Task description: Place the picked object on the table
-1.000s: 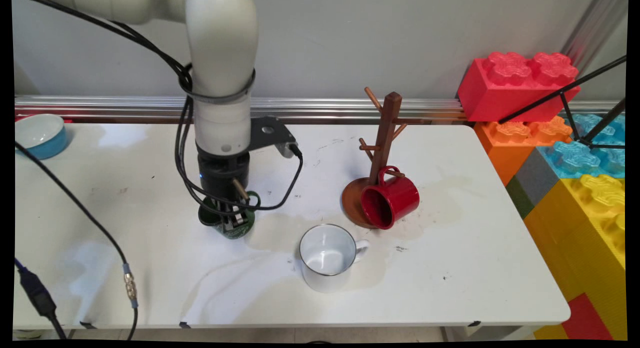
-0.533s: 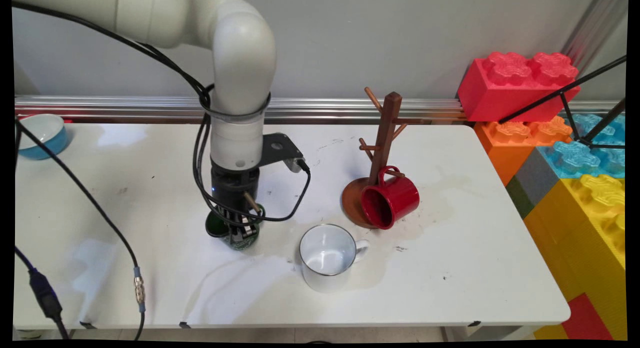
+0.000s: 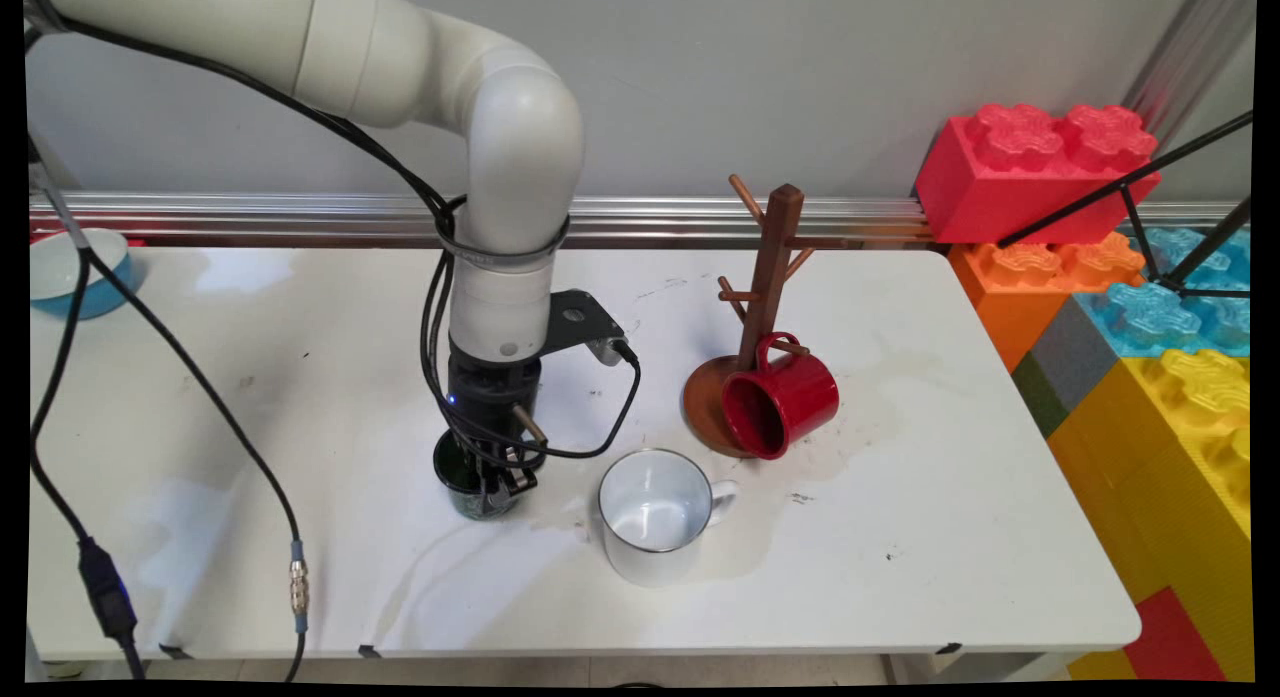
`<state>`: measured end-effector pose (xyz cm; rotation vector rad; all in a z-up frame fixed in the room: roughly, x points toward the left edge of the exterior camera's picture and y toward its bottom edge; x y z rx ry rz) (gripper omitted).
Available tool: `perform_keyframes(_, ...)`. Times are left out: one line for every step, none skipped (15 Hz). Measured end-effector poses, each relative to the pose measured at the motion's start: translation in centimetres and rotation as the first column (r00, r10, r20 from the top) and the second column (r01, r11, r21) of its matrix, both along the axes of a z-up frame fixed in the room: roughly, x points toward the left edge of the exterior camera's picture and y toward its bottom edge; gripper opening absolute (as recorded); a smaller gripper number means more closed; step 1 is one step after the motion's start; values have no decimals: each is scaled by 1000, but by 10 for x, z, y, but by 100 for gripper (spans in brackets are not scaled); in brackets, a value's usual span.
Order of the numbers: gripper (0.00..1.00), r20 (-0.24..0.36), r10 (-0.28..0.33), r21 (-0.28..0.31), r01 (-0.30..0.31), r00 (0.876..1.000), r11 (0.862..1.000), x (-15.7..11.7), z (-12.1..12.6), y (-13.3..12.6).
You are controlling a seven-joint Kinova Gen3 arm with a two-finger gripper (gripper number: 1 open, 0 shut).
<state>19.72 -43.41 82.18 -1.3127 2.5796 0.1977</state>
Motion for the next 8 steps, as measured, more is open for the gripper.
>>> perform_keyframes(100, -1, 2, 1, -2, 1000, 1000, -1, -1, -1)
perform_keyframes(100, -3, 4, 2, -4, 1000, 1000, -2, -3, -1)
perform_keyframes(100, -5, 8, 3, -8, 1000, 1000, -3, -4, -2)
perform_keyframes(100, -6, 11, 3, -11, 1000, 1000, -3, -5, -2)
perform_keyframes(100, -8, 14, 2, -14, 1000, 1000, -4, -6, -3)
perform_keyframes(100, -10, 18, 1, -18, 1000, 1000, -4, -7, -3)
perform_keyframes(100, -13, 22, -2, -22, 1000, 1000, -4, -8, -4)
perform_keyframes(100, -17, 26, -6, -26, 1000, 1000, -4, -8, -5)
